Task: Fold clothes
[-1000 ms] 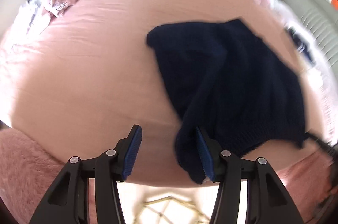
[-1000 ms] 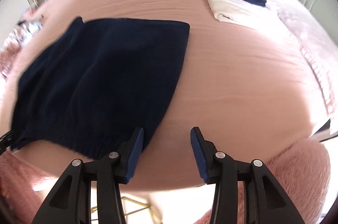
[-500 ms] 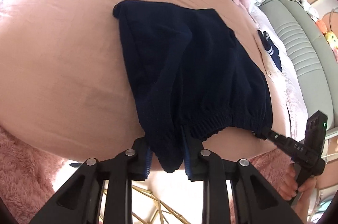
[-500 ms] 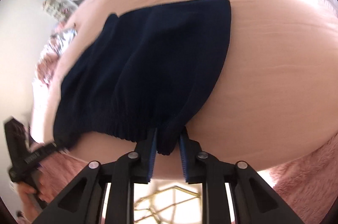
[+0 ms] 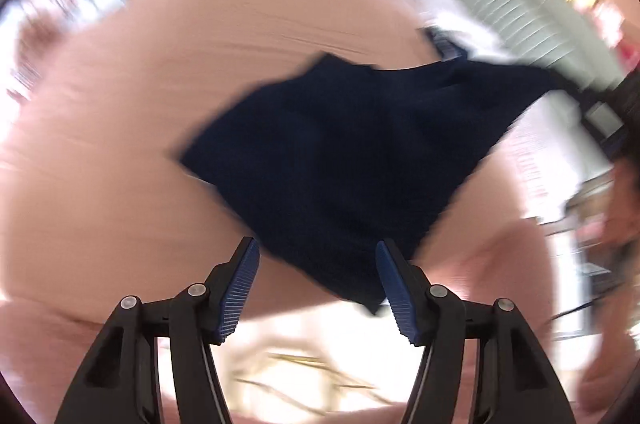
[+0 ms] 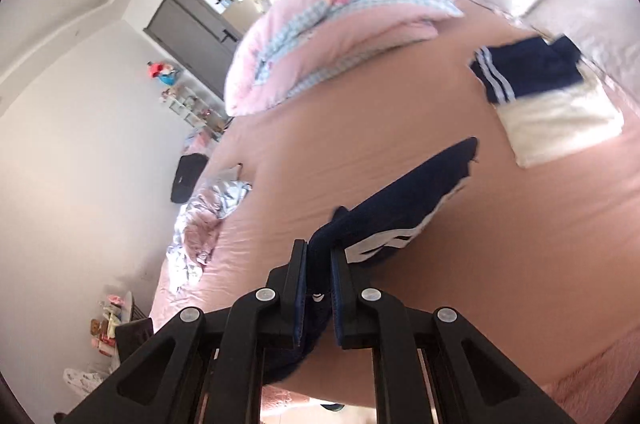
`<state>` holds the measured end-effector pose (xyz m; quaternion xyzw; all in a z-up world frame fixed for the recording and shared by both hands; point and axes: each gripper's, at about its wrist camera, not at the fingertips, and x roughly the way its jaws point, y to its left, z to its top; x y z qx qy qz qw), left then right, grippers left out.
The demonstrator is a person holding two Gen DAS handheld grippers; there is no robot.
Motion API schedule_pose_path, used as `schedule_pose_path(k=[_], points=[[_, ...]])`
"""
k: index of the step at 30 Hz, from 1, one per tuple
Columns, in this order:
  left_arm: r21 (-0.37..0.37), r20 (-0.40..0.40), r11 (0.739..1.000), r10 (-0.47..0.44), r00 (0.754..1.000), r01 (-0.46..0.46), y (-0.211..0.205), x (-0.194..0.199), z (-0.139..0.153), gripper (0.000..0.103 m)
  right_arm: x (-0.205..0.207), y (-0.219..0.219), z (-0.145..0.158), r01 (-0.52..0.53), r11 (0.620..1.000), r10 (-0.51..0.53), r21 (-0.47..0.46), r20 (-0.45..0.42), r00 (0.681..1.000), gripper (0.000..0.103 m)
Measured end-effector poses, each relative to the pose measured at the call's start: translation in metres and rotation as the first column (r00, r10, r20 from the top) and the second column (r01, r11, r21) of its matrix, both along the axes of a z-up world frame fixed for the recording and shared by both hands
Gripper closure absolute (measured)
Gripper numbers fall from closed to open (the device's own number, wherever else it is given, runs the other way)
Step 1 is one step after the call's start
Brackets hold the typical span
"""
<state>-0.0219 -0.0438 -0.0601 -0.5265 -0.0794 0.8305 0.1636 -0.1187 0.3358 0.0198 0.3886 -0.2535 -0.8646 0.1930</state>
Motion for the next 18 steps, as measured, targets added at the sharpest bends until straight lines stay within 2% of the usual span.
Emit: schedule_pose_path(k=[2, 5, 6, 8, 12, 13, 14, 17, 18], points=[[-0.022, -0.054, 0.999, 0.032, 0.998, -0.033, -0.008, 0.006, 0.008, 0.045, -0.006, -0.016, 0.000, -0.074, 0.996, 0.075, 0.053, -0.007, 0.997, 0.094], [0.156, -0.075, 0.986, 0.065, 0.995, -0.053, -0.028, 0.009, 0.008, 0.045, -0.013, -0.068, -0.019, -0.232, 0.969, 0.230, 0.082, 0.035, 0.972, 0.093], [0.209, -0.074, 0.975, 0.086, 0.994, -0.069, -0.031, 0.005, 0.007, 0.045, -0.016, -0.088, -0.028, -0.295, 0.950, 0.290, 0.100, 0.064, 0.955, 0.093], [0.266, -0.033, 0.957, 0.128, 0.991, -0.115, -0.027, -0.013, -0.005, 0.045, -0.011, -0.128, -0.051, -0.433, 0.889, 0.420, 0.150, 0.113, 0.901, 0.093], [0.249, 0.041, 0.956, 0.152, 0.987, -0.158, -0.038, -0.002, -0.009, 0.045, -0.007, -0.178, -0.126, -0.573, 0.792, 0.500, 0.212, 0.313, 0.808, 0.090], [0.251, 0.044, 0.956, 0.143, 0.989, -0.149, -0.035, -0.004, -0.012, 0.045, -0.007, -0.182, -0.143, -0.583, 0.787, 0.495, 0.200, 0.360, 0.791, 0.090], [0.252, 0.048, 0.957, 0.133, 0.990, -0.141, -0.032, -0.005, -0.016, 0.045, -0.005, -0.178, -0.154, -0.574, 0.801, 0.483, 0.168, 0.384, 0.787, 0.090], [0.270, 0.051, 0.956, 0.104, 0.993, -0.114, -0.020, -0.014, -0.029, 0.045, 0.004, -0.141, -0.149, -0.484, 0.875, 0.456, -0.001, 0.336, 0.824, 0.082], [0.282, 0.036, 0.955, 0.085, 0.996, -0.092, -0.015, -0.017, -0.032, 0.045, 0.006, -0.125, -0.145, -0.447, 0.893, 0.442, -0.060, 0.316, 0.840, 0.075]])
